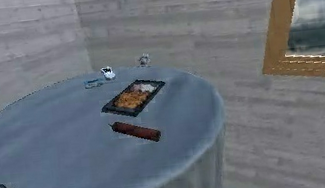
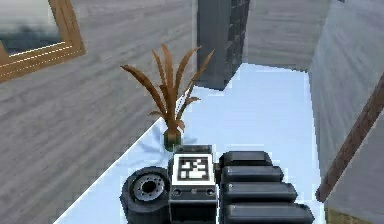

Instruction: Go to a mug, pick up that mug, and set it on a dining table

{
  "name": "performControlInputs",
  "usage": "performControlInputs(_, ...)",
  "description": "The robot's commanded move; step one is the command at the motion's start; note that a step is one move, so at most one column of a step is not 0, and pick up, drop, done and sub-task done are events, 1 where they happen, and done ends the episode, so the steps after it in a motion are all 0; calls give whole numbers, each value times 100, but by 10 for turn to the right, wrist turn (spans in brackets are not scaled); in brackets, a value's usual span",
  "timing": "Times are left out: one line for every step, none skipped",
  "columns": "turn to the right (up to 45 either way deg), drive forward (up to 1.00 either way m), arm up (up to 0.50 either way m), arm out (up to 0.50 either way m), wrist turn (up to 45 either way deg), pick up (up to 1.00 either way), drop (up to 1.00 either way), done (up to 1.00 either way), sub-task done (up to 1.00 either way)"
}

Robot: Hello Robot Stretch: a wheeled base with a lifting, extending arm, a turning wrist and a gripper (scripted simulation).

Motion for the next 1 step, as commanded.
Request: performControlInputs(-330,0,0,0,0,0,0,0,0)
